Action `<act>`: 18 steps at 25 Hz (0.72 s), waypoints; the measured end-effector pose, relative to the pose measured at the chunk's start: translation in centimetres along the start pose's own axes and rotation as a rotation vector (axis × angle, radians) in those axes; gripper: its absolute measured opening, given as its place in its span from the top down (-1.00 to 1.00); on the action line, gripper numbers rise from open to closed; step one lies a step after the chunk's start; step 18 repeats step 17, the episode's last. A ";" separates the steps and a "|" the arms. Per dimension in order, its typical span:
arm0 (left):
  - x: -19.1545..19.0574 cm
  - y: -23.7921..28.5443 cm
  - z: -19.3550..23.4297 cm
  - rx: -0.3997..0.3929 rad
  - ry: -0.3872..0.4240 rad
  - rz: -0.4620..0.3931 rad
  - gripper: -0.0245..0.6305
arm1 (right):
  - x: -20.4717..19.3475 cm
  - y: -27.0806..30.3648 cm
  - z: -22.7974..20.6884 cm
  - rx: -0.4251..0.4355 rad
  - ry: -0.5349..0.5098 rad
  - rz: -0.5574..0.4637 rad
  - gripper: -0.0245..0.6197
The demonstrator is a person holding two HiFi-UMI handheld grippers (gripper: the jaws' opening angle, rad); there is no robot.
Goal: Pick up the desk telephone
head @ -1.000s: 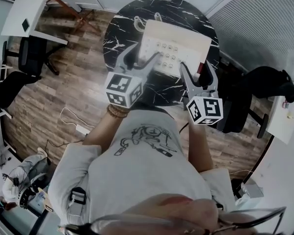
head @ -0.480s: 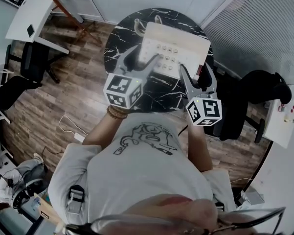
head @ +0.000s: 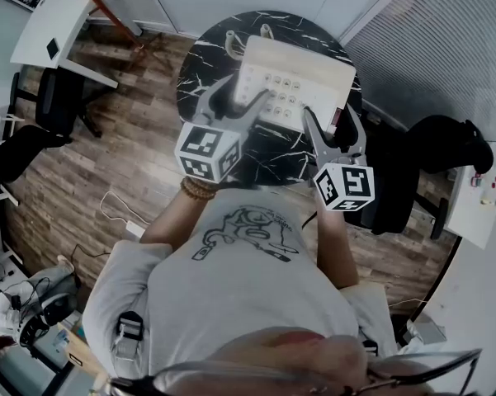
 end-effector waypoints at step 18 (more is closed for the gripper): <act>-0.2 0.2 -0.3 0.003 -0.005 0.005 0.09 | 0.0 -0.1 -0.3 -0.001 0.002 -0.002 -0.10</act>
Point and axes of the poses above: the fingertips, and each gripper's own axes: y forward along the fingers, z to its left, x out of its top, the point moved 10 cm from there along -y, backward along the fingers, and after that the axes turned 14 degrees about y, right-handed, at the moved point
